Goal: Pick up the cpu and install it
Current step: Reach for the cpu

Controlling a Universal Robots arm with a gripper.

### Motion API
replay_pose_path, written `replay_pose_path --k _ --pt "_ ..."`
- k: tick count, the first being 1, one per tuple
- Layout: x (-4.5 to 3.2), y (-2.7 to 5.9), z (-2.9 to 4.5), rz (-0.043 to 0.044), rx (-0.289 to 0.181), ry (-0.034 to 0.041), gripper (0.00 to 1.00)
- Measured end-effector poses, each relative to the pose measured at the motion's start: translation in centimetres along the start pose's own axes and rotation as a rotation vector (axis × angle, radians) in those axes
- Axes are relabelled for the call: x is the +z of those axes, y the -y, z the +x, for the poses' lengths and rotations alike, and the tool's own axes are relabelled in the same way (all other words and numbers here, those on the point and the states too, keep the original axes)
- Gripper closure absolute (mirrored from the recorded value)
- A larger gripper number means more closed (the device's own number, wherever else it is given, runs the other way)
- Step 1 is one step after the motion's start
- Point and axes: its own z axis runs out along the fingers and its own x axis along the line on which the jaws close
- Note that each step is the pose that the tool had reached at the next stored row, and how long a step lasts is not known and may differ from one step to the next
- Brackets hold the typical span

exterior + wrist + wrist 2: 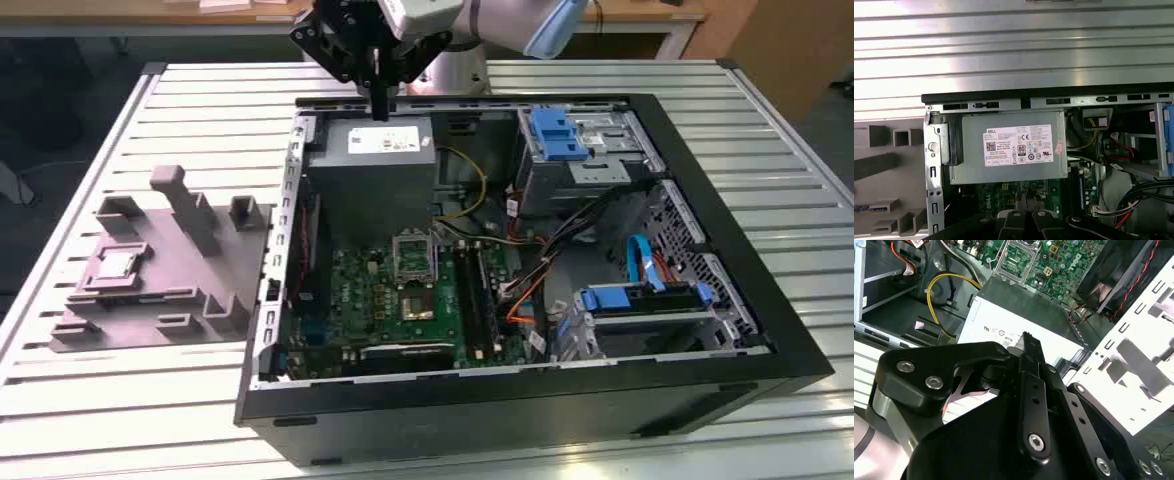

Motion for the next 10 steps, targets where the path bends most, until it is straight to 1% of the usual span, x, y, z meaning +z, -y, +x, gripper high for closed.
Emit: replay_pose_path --k 3,10 --pt "-0.01 0.01 0.2 0.0 0.0 0.0 0.89" --pt "-0.01 0.03 0.38 0.0 0.0 -0.0001 0.89"
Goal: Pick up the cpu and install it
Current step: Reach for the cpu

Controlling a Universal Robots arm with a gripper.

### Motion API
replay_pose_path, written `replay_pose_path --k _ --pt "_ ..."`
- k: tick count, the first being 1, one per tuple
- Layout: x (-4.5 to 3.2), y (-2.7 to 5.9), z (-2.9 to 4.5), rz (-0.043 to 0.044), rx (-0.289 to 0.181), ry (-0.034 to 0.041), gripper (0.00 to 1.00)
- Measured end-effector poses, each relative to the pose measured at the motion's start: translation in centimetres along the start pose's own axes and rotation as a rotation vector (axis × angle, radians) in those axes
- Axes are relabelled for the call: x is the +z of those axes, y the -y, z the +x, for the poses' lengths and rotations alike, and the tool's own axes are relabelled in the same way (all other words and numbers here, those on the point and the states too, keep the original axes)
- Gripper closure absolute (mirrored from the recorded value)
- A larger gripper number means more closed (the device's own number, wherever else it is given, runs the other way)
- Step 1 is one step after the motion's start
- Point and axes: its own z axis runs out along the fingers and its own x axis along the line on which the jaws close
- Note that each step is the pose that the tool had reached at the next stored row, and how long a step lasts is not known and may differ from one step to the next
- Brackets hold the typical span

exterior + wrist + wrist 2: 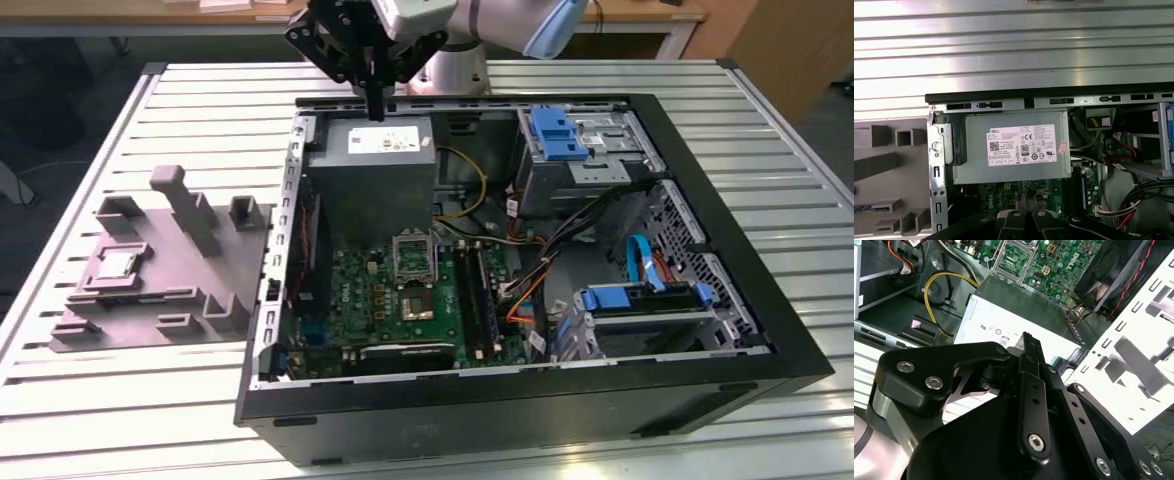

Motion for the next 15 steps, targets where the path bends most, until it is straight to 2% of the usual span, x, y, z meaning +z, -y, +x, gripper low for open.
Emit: replay_pose_path --k 15 --pt "-0.01 0.05 0.66 0.0 0.0 0.0001 0.89"
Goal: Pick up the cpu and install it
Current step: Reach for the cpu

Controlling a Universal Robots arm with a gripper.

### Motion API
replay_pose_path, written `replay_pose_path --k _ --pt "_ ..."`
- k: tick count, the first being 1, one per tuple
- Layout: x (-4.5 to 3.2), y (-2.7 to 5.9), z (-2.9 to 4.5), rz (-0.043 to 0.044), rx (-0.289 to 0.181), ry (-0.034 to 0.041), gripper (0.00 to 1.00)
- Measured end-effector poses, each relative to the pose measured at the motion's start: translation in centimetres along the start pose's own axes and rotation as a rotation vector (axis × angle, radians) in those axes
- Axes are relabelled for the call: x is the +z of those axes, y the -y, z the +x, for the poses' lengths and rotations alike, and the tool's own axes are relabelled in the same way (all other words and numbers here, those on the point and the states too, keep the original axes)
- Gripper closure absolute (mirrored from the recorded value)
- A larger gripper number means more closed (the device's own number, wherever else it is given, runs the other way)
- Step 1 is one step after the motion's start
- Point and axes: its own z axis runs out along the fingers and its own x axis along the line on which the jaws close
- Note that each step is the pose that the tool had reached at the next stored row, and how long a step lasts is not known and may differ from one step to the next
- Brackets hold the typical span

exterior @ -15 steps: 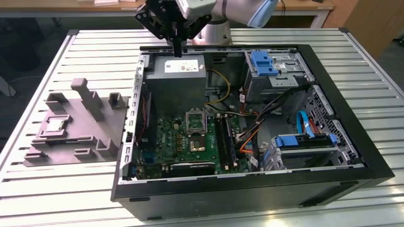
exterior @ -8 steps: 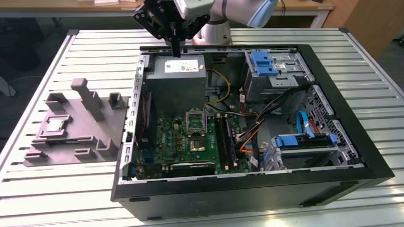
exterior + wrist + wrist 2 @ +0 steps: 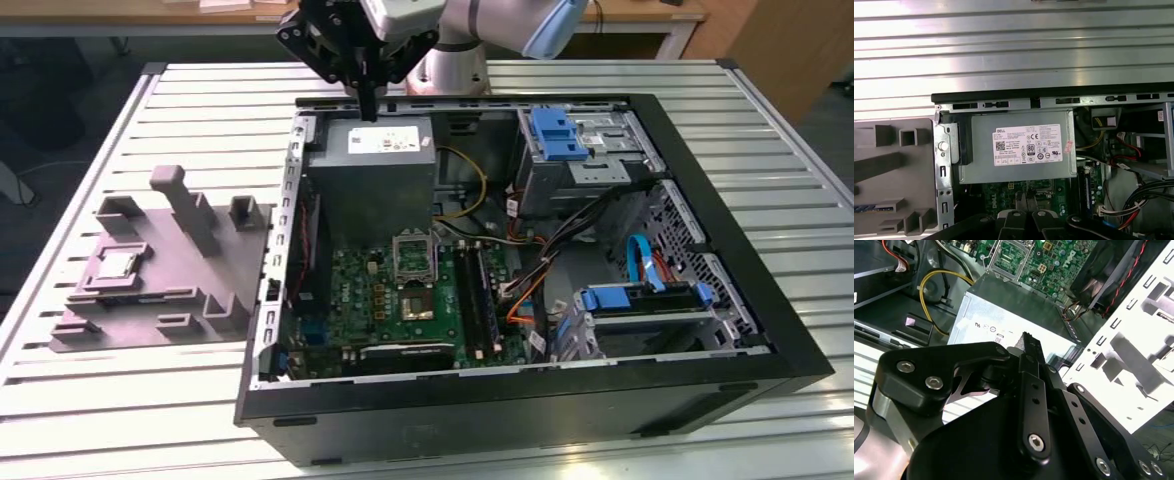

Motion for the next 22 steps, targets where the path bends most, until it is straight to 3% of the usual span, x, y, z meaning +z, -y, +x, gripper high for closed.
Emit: replay_pose_path --k 2,22 --pt "0.01 0.03 0.37 0.0 0.0 0.0 0.89" --pt "0.03 0.07 0.84 0.0 0.0 0.0 0.89"
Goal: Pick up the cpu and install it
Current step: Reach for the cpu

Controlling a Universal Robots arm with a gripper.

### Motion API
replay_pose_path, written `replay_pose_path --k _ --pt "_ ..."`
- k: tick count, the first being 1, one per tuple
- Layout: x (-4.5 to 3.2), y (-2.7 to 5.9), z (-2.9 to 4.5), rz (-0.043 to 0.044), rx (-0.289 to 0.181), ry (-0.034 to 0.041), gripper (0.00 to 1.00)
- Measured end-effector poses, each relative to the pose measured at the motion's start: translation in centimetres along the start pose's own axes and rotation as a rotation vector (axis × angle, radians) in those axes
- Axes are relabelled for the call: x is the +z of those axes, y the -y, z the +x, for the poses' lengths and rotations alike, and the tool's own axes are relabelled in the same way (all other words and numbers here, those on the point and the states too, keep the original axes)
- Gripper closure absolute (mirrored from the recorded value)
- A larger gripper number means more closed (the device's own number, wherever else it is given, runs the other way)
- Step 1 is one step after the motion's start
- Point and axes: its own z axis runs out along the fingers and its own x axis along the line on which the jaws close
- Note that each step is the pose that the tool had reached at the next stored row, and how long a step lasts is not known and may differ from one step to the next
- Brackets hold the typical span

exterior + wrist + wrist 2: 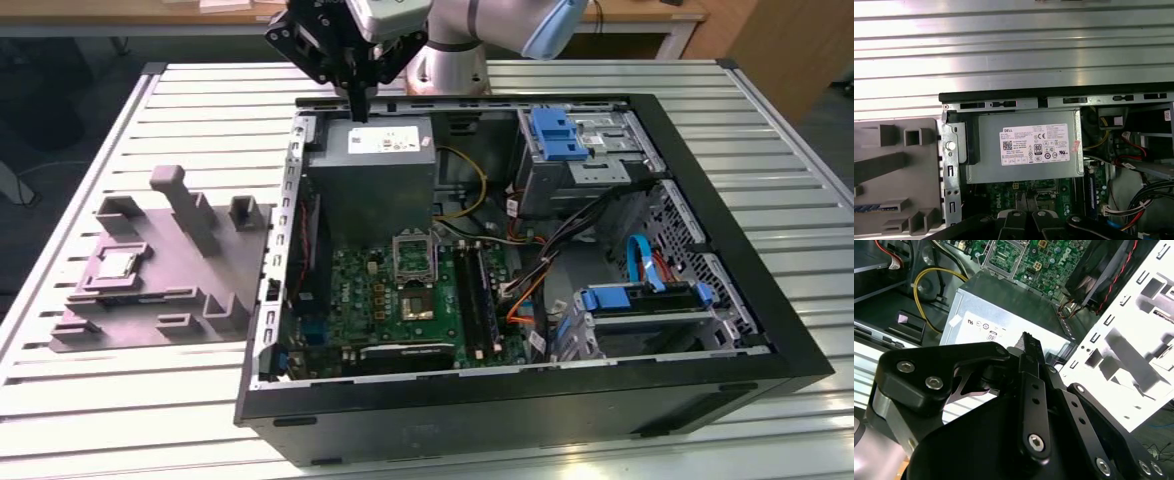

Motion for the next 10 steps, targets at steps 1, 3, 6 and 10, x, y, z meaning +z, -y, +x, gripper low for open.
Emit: replay_pose_path --k 1,3,6,10 --pt "0.0 0.0 0.03 0.0 0.0 0.0 0.89" --pt "0.0 0.01 0.08 0.0 0.0 -0.0001 0.89" --pt "0.0 0.01 0.16 0.0 0.0 -0.0001 0.89" --pt "0.01 0.02 0.24 0.0 0.0 -0.0001 0.89"
